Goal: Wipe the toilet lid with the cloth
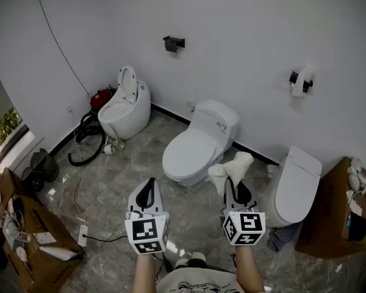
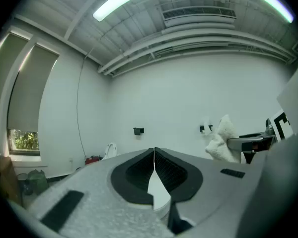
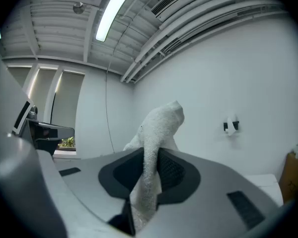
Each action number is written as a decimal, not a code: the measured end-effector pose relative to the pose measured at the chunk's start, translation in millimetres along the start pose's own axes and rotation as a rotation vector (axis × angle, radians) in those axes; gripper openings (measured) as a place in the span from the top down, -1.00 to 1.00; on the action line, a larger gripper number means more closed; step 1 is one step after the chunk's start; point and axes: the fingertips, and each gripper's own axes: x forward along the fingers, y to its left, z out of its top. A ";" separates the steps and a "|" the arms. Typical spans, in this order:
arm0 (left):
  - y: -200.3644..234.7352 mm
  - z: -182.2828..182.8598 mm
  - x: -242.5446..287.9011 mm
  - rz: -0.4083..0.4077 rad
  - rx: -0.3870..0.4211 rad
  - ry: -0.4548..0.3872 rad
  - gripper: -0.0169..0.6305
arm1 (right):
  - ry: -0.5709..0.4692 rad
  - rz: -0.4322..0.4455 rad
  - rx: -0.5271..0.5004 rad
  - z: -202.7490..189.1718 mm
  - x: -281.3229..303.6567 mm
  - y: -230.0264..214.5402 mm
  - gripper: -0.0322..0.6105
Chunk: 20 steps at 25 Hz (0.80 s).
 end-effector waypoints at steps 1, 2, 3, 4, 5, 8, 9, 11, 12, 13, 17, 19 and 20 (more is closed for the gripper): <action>-1.0 0.7 0.8 0.003 0.000 0.000 0.92 | 0.001 0.000 0.000 -0.1 0.2 -1.9 0.69; -1.9 1.1 1.9 0.004 -0.001 0.000 0.92 | 0.002 0.000 0.000 -0.1 0.5 -3.6 0.69; -2.7 1.0 3.2 0.004 -0.001 0.000 0.92 | 0.003 0.000 0.000 -0.2 1.2 -5.0 0.69; -3.0 0.8 4.7 0.003 -0.001 0.000 0.92 | 0.003 0.000 0.001 -0.4 2.4 -5.8 0.69; -2.9 0.7 6.3 0.002 -0.001 0.001 0.92 | 0.004 0.001 0.001 -0.8 3.8 -6.3 0.69; -3.1 0.0 10.1 0.003 -0.001 0.003 0.92 | 0.010 0.006 0.003 -3.0 7.5 -7.8 0.69; -3.7 -0.4 11.0 0.004 0.000 0.003 0.92 | 0.012 0.008 0.003 -4.2 8.4 -8.9 0.69; -5.0 -1.5 13.0 0.007 -0.001 0.005 0.92 | 0.015 0.012 0.005 -6.7 10.7 -11.4 0.69; -5.4 -2.3 14.4 0.011 -0.003 0.007 0.92 | 0.016 0.013 0.007 -8.0 12.4 -13.0 0.69; -5.7 -3.2 16.2 0.015 -0.004 0.010 0.92 | 0.017 0.013 0.008 -9.2 14.5 -14.9 0.69; -7.3 -5.5 23.5 0.036 -0.007 0.016 0.92 | 0.008 0.008 0.015 -11.2 22.7 -26.1 0.69; -8.0 -6.7 26.0 0.048 -0.009 0.019 0.92 | 0.007 0.014 0.015 -11.9 27.4 -31.1 0.69; -8.3 -8.1 27.1 0.054 -0.011 0.021 0.92 | 0.008 0.017 0.015 -12.5 29.7 -33.3 0.69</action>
